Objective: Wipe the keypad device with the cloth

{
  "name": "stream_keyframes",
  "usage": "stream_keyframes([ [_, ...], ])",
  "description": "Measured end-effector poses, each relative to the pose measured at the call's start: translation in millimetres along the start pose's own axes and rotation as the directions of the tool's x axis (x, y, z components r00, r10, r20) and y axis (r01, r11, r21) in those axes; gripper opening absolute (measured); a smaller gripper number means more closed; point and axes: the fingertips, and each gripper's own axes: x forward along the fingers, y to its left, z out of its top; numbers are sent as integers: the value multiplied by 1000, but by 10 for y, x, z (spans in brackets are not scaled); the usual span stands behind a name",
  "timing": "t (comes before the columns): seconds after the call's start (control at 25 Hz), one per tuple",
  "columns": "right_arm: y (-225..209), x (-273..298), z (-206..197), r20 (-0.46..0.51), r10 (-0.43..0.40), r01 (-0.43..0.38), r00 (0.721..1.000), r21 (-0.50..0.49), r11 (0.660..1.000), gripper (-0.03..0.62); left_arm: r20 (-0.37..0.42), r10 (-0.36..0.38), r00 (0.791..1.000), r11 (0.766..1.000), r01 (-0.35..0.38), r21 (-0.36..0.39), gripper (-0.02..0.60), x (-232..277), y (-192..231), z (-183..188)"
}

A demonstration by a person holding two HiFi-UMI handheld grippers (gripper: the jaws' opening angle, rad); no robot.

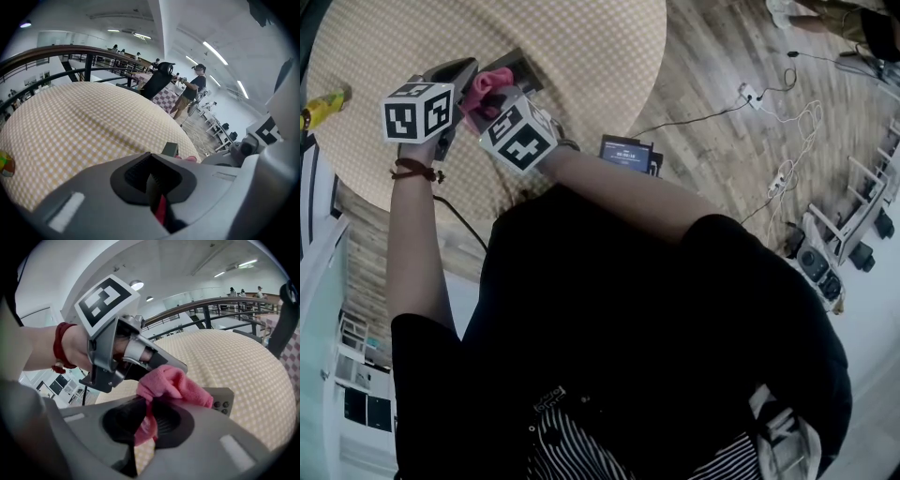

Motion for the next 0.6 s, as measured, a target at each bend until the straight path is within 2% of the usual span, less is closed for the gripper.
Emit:
stream_keyframes([
  [0.32,-83,146,-20,3,-40,40,999,24,999,48,8,107,994,992,-107,66,5,27,38,-70],
  [0.48,-75,176,-133,-31,-29,30,999,34,999,48,-37,120,992,985,-115,127,5,71,-10,-149],
  [0.6,-51,251,-372,-78,-1,2,997,8,1000,48,-67,141,988,981,-131,143,5,122,-4,-179],
])
